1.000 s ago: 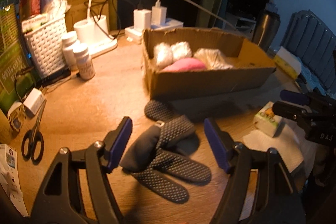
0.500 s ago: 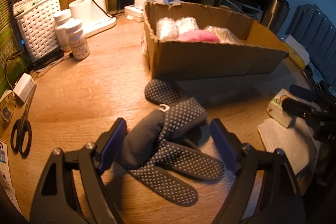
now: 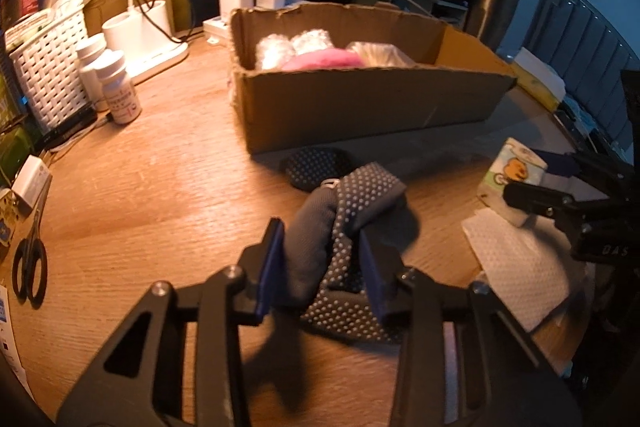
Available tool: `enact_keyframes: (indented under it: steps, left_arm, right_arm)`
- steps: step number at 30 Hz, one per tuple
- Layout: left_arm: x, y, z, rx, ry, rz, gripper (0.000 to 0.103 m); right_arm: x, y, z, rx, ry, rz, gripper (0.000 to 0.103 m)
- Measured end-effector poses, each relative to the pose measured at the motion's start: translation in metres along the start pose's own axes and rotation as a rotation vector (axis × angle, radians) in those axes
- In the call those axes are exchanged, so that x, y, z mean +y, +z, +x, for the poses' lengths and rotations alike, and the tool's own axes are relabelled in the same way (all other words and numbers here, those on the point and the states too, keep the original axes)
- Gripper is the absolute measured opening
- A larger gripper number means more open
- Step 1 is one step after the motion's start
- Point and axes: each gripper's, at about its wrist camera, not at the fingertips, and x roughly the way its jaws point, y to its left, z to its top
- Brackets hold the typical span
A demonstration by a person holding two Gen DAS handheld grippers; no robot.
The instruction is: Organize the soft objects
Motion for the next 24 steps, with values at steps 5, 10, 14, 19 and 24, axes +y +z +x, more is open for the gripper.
enact_keyframes:
  steps: [5, 10, 14, 19, 24]
  left_arm:
    - [-0.006, 0.002, -0.009, -0.022, -0.017, 0.007, 0.035]
    - [-0.014, 0.008, -0.019, -0.049, -0.034, 0.019, 0.035]
    - [-0.021, 0.015, -0.026, -0.072, -0.042, 0.035, 0.035]
    - [-0.029, 0.029, -0.039, -0.111, -0.035, 0.058, 0.035]
    - [-0.038, 0.047, -0.048, -0.153, -0.036, 0.081, 0.035]
  right_arm:
    - [0.005, -0.002, 0.001, 0.004, 0.007, -0.022, 0.077]
    - [0.003, -0.001, 0.001, 0.006, 0.015, -0.015, 0.069]
    - [0.002, 0.001, -0.004, -0.004, 0.025, -0.028, 0.069]
    - [-0.002, 0.007, -0.016, -0.044, 0.032, -0.024, 0.068]
    - [-0.014, 0.015, -0.035, -0.101, 0.030, -0.004, 0.068]
